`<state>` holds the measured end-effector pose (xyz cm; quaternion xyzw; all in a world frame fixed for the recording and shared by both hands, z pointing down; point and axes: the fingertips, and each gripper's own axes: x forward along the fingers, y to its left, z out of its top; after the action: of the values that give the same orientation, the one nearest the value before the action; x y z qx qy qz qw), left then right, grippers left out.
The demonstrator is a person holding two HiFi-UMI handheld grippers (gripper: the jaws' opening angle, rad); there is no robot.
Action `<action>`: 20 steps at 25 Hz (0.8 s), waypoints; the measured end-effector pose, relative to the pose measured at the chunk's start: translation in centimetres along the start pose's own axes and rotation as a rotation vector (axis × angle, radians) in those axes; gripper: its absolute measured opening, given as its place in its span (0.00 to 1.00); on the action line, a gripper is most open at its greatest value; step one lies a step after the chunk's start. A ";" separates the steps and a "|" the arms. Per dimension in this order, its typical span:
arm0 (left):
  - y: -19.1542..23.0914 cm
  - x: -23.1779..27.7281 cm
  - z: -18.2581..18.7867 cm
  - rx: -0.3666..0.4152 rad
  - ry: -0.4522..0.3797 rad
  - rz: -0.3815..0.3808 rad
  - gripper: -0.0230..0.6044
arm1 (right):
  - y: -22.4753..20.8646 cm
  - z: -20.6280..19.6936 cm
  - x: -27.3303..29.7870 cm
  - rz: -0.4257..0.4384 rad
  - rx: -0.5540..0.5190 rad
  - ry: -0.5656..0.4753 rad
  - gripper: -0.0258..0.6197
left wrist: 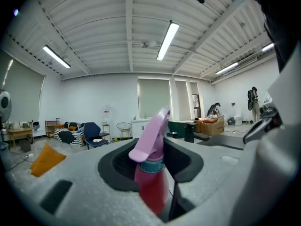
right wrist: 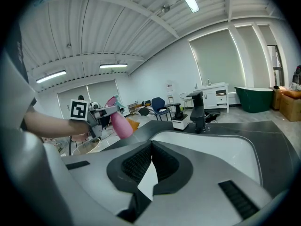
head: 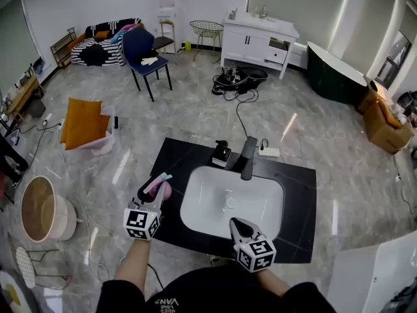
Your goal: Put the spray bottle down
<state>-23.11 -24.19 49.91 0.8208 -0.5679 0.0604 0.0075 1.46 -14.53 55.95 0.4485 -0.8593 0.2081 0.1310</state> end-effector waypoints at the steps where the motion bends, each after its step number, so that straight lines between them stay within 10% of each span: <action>1: 0.1 1.1 -0.1 0.001 0.001 -0.006 0.26 | -0.5 0.0 0.2 -0.006 0.005 0.003 0.04; 20: 0.6 15.9 -2.4 -0.027 0.067 -0.106 0.26 | -5.8 -1.0 1.0 -0.108 0.075 0.060 0.04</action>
<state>-18.33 -39.03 53.93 0.8472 -0.5237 0.0796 0.0410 5.74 -17.80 58.63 0.4921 -0.8212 0.2462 0.1510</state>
